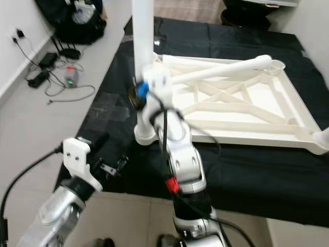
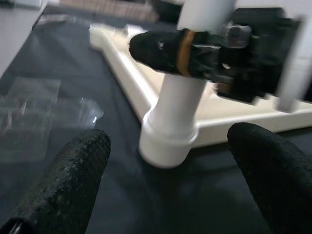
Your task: Building children table
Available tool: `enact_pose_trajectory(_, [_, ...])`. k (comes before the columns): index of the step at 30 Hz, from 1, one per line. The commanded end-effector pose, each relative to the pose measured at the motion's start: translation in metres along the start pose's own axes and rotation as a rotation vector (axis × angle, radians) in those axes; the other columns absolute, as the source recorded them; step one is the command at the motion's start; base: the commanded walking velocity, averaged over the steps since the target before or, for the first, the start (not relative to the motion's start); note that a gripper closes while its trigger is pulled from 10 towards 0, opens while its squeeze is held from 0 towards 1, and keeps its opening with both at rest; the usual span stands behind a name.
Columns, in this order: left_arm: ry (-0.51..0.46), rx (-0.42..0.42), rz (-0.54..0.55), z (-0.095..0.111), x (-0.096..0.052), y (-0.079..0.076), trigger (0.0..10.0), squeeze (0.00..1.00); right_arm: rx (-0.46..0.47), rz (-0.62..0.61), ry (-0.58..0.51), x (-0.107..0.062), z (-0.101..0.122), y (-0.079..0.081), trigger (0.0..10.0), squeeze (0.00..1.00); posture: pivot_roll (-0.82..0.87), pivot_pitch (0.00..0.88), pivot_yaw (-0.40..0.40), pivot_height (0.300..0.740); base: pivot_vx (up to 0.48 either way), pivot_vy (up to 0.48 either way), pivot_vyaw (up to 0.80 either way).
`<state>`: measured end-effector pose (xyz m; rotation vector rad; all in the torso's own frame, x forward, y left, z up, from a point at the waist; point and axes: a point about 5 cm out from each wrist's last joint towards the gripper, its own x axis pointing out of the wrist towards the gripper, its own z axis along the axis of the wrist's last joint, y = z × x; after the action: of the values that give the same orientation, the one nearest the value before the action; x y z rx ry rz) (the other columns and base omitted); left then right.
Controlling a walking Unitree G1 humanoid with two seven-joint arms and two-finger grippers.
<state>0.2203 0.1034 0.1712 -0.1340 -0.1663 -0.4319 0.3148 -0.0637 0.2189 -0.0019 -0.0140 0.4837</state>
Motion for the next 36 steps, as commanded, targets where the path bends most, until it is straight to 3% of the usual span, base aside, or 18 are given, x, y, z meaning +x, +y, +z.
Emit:
enact_pose_trajectory(1, [0.015, -0.001, -0.004, -0.002, -0.003, 0.001, 10.0, 0.0, 0.076, 0.175, -0.111, -0.002, 0.019, 0.011, 10.0, 1.0, 0.02, 0.226, -0.052, 0.74, 0.0, 0.0, 0.0])
enact_pose_trajectory(3, [0.015, -0.001, -0.006, -0.002, -0.003, 0.001, 10.0, 0.0, 0.087, 0.244, -0.141, -0.003, 0.024, 0.012, 10.0, 1.0, 0.02, 0.226, -0.052, 0.74, 0.0, 0.0, 0.0])
enact_pose_trajectory(5, [0.016, -0.002, -0.01, -0.001, -0.003, -0.001, 10.0, 0.0, 0.049, 0.364, -0.162, -0.005, 0.03, 0.001, 10.0, 1.0, 0.02, 0.243, -0.05, 0.74, 0.0, 0.0, 0.0])
enact_pose_trajectory(11, [0.017, -0.003, -0.013, 0.001, -0.004, -0.003, 10.0, 0.0, -0.045, 0.491, -0.162, -0.006, 0.038, -0.018, 10.0, 1.0, 0.04, 0.264, -0.05, 0.74, 0.0, 0.0, 0.0])
enact_pose_trajectory(13, [0.019, -0.003, -0.012, 0.002, -0.007, -0.004, 10.0, 0.0, -0.133, 0.609, -0.158, -0.003, 0.051, -0.038, 10.0, 1.0, 0.05, 0.279, -0.051, 0.74, 0.0, 0.0, 0.0])
enact_pose_trajectory(17, [0.02, -0.004, -0.012, 0.003, -0.008, -0.005, 10.0, 0.0, -0.187, 0.643, -0.166, 0.003, 0.065, -0.054, 10.0, 0.95, 0.05, 0.283, -0.052, 0.74, 0.0, 0.0, 0.0])
enact_pose_trajectory(18, [0.022, -0.004, -0.011, 0.003, -0.009, -0.005, 10.0, 0.0, -0.205, 0.627, -0.18, 0.008, 0.075, -0.061, 10.0, 0.0, 0.06, 0.285, -0.053, 0.74, 0.0, 0.0, 0.0])
enact_pose_trajectory(21, [0.023, -0.004, -0.011, 0.003, -0.009, -0.006, 10.0, 0.0, -0.212, 0.625, -0.199, 0.012, 0.084, -0.066, 10.0, 0.0, 0.06, 0.286, -0.055, 0.74, 0.0, 0.0, 0.0])
enact_pose_trajectory(22, [0.024, -0.004, -0.01, 0.003, -0.01, -0.006, 10.0, 0.0, -0.21, 0.635, -0.224, 0.014, 0.094, -0.07, 2.2, 0.0, 0.07, 0.286, -0.056, 0.74, 0.0, 0.0, 0.0])
enact_pose_trajectory(24, [0.024, -0.004, -0.01, 0.003, -0.01, -0.006, 10.0, 0.0, -0.21, 0.635, -0.224, 0.014, 0.094, -0.07, 2.2, 0.0, 0.07, 0.286, -0.056, 0.74, 0.0, 0.0, 0.0])
enact_pose_trajectory(25, [0.026, -0.004, -0.008, 0.003, -0.01, -0.006, 10.0, 0.0, -0.212, 0.666, -0.24, 0.014, 0.1, -0.072, 0.0, 0.0, 0.07, 0.286, -0.056, 0.74, 0.0, 0.0, 0.0])
enact_pose_trajectory(29, [0.028, -0.004, -0.006, 0.003, -0.011, -0.006, 10.0, 0.0, -0.202, 0.743, -0.247, 0.009, 0.106, -0.073, 0.0, 0.0, 0.06, 0.283, -0.058, 0.74, 0.0, 0.0, 0.0])
enact_pose_trajectory(31, [0.031, -0.004, -0.006, 0.003, -0.011, -0.005, 10.0, 0.0, -0.224, 0.792, -0.205, 0.004, 0.096, -0.072, 0.0, 0.0, 0.05, 0.275, -0.062, 0.74, 0.0, 0.0, 0.0])
enact_pose_trajectory(36, [0.033, -0.004, -0.007, 0.002, -0.011, -0.005, 10.0, 0.0, -0.258, 0.768, -0.143, 0.001, 0.083, -0.07, 0.0, 0.0, 0.05, 0.269, -0.07, 0.74, 0.0, 0.0, 0.0])
